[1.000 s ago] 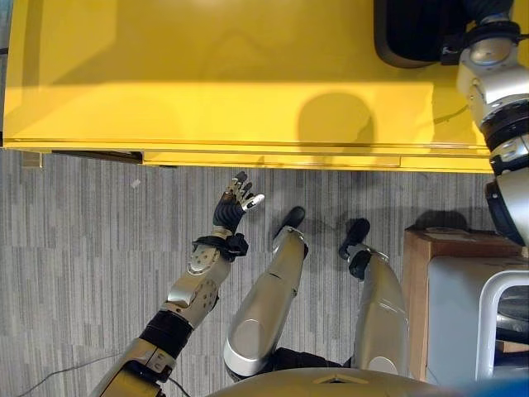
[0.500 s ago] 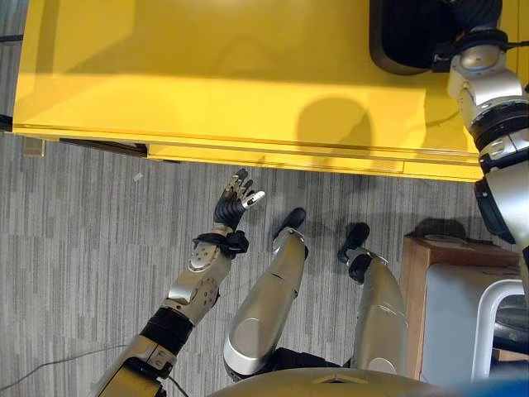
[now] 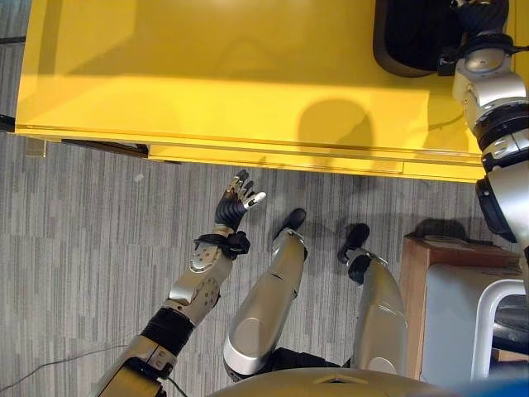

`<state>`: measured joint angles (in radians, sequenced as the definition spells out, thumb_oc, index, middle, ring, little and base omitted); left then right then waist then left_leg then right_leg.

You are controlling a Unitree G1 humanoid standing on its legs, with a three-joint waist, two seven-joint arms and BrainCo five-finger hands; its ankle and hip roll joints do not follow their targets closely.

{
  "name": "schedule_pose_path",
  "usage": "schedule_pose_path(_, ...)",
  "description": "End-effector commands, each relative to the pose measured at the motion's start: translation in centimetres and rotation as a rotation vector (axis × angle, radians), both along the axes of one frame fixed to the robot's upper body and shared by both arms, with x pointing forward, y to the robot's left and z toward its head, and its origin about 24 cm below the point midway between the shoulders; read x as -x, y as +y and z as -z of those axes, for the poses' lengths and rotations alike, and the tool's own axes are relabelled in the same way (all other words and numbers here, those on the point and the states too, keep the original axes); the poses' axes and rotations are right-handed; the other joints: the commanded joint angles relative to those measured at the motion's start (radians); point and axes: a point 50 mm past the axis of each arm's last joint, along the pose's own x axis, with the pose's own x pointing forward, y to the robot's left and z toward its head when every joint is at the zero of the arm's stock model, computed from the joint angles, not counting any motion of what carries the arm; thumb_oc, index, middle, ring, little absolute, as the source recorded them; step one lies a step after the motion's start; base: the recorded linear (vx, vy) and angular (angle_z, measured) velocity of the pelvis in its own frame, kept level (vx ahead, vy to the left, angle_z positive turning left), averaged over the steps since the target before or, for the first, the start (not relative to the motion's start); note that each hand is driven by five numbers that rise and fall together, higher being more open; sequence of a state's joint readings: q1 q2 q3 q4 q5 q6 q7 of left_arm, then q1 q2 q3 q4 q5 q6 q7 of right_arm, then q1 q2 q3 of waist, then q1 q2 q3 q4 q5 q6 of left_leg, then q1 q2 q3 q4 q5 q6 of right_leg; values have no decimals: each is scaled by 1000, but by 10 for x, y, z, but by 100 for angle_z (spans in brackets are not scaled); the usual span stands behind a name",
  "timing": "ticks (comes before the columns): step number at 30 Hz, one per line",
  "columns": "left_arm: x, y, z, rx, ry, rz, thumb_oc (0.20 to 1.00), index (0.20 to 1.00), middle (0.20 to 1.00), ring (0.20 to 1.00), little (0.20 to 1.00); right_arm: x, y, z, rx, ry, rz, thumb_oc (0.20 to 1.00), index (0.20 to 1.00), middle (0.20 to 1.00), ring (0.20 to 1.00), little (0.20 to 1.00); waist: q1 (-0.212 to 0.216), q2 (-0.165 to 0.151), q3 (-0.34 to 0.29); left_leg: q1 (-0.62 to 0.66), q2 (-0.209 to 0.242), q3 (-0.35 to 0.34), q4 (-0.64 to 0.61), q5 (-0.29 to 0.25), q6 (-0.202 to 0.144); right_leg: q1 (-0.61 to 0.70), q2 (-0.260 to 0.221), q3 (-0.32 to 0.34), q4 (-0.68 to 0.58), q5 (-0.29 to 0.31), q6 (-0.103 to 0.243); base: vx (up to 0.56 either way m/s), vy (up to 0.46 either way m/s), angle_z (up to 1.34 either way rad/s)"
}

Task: Move parts from the plastic box to the shelf.

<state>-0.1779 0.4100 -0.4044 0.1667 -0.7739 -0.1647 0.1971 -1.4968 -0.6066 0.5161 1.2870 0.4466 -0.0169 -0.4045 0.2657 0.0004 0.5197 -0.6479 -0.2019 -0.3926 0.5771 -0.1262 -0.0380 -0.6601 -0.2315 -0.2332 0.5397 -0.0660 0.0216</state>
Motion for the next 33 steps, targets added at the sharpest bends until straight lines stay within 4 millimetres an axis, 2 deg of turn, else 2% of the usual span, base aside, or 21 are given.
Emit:
schedule_pose_path(1, 1, 6, -19, -14, -105, 5, 1000, 1000, 1000, 1000, 1000, 11, -25, -14, 27, -50, 82, 200, 200, 200, 200, 200, 23, -2, -21, -15, 44, 100, -27, -70, 51, 96, 6, 68, 120, -216, 16, 0, 0, 0)
schedule_pose_path(10, 1, 8, -18, -18, -103, 0, 1000, 1000, 1000, 1000, 1000, 17, -43, -10, 34, -33, 140, 200, 200, 200, 200, 200, 19, -1, -16, -12, 47, 100, -31, -70, 48, 100, 4, 63, 120, -216, 18, 0, 0, 0)
schedule_pose_path(14, 1, 9, -18, -21, -104, -2, 1000, 1000, 1000, 1000, 1000, 17, -43, -9, 38, -29, 139, 200, 200, 200, 200, 200, 18, -1, -15, -10, 48, 100, -33, -69, 48, 100, 4, 63, 121, -216, 18, 0, 0, 0)
schedule_pose_path(15, 0, 9, -18, -20, -105, -2, 1000, 1000, 1000, 1000, 1000, 17, -43, -9, 40, -26, 141, 454, 454, 454, 454, 454, 18, -1, -14, -11, 48, 100, -32, -69, 48, 100, 3, 64, 122, -216, 18, 0, 0, 0)
schedule_pose_path(16, 0, 10, -18, -21, -105, -4, 1000, 1000, 1000, 1000, 1000, 17, -44, -9, 42, -24, 141, 859, 859, 859, 859, 859, 19, -1, -15, -11, 48, 100, -32, -70, 48, 100, 3, 63, 121, -216, 19, 0, 0, 0)
schedule_pose_path(17, 1, 10, -17, -21, -104, -4, 1000, 1000, 1000, 1000, 1000, 17, -44, -8, 42, -22, 141, 1000, 1000, 1000, 1000, 1000, 19, -1, -15, -11, 48, 100, -31, -70, 48, 100, 3, 63, 121, -216, 19, 0, 0, 0)
schedule_pose_path(24, 0, 11, -19, -14, -108, -16, 1000, 1000, 1000, 1000, 1000, 16, -38, -13, 57, -37, 132, 1000, 1000, 1000, 1000, 1000, 14, -2, -11, -9, 49, 101, -36, -67, 47, 100, 3, 63, 121, -216, 19, 0, 0, 0)
schedule_pose_path(28, 0, 14, -19, -15, -109, -29, 1000, 1000, 1000, 1000, 1000, 13, -27, -16, 51, -68, 93, 1000, 1000, 1000, 1000, 1000, 5, -9, -11, 0, 51, 104, -38, -67, 47, 107, 3, 65, 121, -214, 19, 0, 0, 0)
schedule_pose_path(33, 1, 20, -17, -23, -103, -43, 1000, 1000, 1000, 1000, 1000, 14, -10, -31, 91, -141, 37, 1000, 1000, 1000, 1000, 1000, -7, -18, -14, 5, 56, 110, -36, -67, 47, 110, 6, 70, 122, -211, 17, 0, 0, 0)
